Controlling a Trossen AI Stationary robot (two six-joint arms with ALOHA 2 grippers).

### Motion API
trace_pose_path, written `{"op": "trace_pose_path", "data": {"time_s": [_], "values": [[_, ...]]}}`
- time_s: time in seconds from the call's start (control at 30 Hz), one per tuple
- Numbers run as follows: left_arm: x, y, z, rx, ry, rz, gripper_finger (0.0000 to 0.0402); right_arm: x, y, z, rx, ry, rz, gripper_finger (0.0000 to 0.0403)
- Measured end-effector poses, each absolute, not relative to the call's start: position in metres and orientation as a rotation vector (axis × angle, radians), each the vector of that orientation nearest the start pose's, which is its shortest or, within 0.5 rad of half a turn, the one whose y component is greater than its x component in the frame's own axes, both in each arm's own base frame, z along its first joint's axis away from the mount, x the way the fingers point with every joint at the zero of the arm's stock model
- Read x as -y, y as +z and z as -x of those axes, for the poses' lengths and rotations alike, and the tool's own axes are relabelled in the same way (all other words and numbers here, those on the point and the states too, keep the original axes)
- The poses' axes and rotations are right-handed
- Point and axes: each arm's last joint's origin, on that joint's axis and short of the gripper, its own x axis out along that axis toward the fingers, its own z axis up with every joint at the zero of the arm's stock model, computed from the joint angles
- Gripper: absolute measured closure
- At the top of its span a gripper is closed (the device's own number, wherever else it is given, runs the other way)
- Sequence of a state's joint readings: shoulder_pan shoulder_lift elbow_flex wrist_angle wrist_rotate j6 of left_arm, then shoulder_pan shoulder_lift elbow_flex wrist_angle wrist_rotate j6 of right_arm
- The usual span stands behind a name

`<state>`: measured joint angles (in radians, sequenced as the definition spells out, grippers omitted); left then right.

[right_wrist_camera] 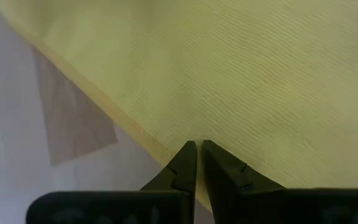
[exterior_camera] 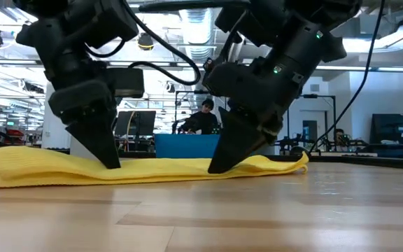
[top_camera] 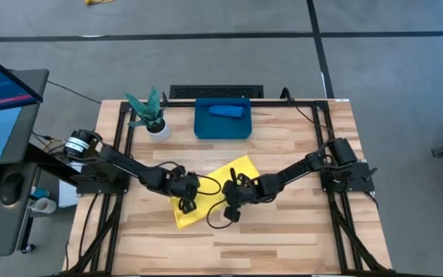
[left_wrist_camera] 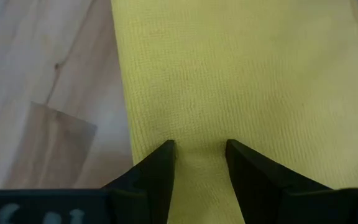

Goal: Roll microfiber towels into tight, uniform cylinder then place into a basket
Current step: Fold the yellow microfiber towel

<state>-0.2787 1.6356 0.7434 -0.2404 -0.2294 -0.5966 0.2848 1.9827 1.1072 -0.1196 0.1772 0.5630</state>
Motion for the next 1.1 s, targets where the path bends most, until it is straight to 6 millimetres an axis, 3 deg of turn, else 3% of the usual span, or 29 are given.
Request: {"op": "trace_pose_path", "data": {"time_s": [0.27,0.6,0.87,1.1], "values": [[0.090,0.129,-0.266,-1.108,0.160,0.436,0.0262,-0.100,0.116,-0.358,-1.085,-0.151,-0.307,0.0349],[0.110,0.141,-0.273,-1.103,0.024,0.398,0.0262,-0.097,0.118,-0.345,-1.214,-0.101,-0.237,0.0349],[0.108,0.157,-0.286,-1.015,0.059,0.240,0.0262,-0.101,0.146,-0.335,-1.161,-0.080,-0.158,0.0349],[0.103,0.157,-0.286,-1.016,0.088,0.212,0.0262,-0.094,0.182,-0.314,-1.121,-0.229,-0.072,0.0349]]}}
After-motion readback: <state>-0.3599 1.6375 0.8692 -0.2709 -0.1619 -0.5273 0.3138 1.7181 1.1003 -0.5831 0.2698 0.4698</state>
